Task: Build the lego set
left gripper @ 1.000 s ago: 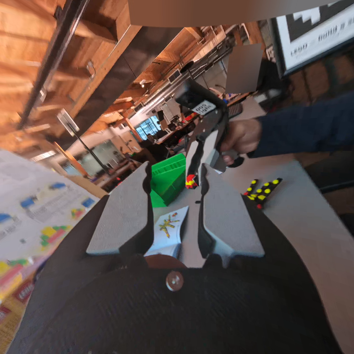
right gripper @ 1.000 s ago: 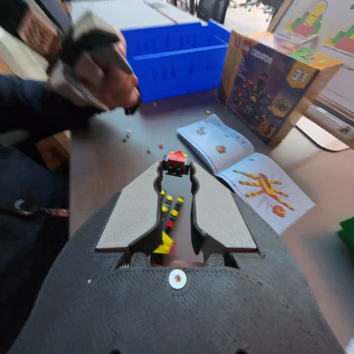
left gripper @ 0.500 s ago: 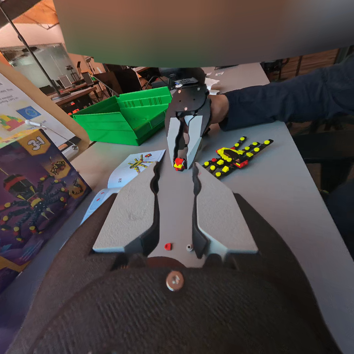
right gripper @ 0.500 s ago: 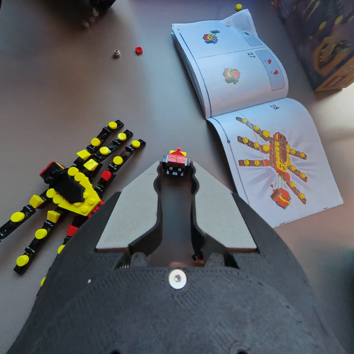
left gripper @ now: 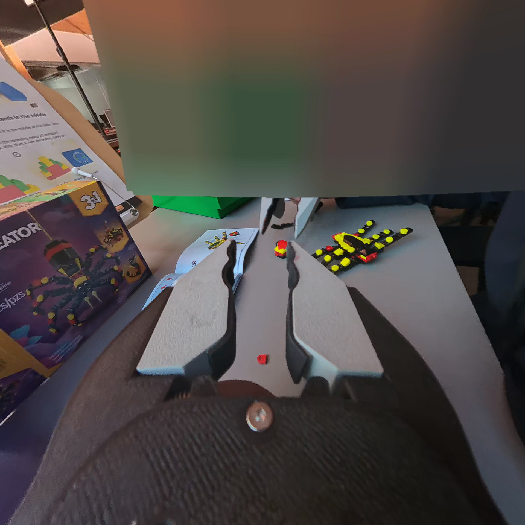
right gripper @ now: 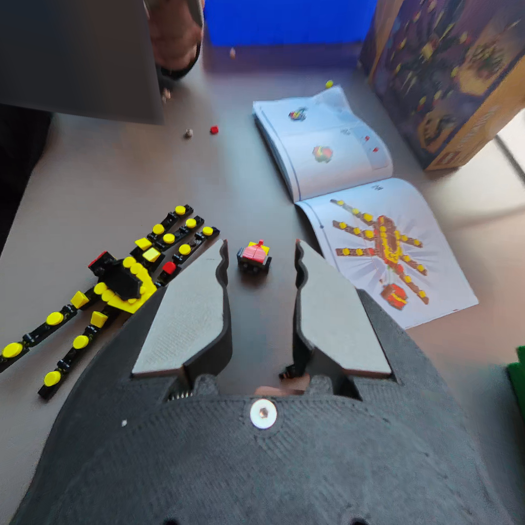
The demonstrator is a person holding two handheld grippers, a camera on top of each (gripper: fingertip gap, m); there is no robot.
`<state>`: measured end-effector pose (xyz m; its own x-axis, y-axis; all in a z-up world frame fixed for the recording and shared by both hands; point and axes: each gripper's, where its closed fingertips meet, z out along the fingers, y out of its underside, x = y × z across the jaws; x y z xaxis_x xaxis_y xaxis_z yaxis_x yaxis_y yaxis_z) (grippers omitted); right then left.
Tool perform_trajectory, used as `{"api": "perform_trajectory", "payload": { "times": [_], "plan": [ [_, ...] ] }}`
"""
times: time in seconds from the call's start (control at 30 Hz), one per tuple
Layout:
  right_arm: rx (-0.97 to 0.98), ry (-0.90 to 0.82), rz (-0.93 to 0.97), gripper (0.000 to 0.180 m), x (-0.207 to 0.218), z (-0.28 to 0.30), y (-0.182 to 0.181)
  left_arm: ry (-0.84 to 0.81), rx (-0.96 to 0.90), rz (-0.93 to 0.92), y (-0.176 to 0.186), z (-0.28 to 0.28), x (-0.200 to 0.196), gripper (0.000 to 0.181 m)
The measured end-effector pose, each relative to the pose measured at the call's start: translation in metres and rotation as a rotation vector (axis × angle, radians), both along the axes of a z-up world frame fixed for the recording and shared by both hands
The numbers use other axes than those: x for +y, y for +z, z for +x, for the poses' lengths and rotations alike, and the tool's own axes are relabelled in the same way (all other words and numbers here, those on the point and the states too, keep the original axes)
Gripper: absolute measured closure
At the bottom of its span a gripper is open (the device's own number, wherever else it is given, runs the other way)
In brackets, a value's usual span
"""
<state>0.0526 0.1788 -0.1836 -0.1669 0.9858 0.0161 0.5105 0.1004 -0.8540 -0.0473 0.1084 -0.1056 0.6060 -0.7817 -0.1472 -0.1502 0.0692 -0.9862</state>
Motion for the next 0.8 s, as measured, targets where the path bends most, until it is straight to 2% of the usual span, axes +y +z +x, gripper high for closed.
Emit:
{"api": "perform_trajectory", "payload": {
  "times": [0.2,0.33,0.5,0.8],
  "plan": [
    [0.172,-0.178,0.023,0.125,0.039,0.009,0.033,0.025,0.042,0.027,-0.001,-0.002,0.001,0.15],
    [0.064,-0.31,0.057,0.132,0.068,0.023,0.014,0.04,0.054,-0.004,-0.007,-0.003,0.004,0.15],
    [-0.024,-0.349,0.054,0.136,0.076,0.028,-0.004,0.082,0.081,-0.042,-0.016,-0.009,0.012,0.152],
    [-0.005,-0.433,0.086,0.138,0.092,0.034,-0.001,0.13,0.07,-0.052,-0.011,-0.016,0.015,0.155]
  ]
}}
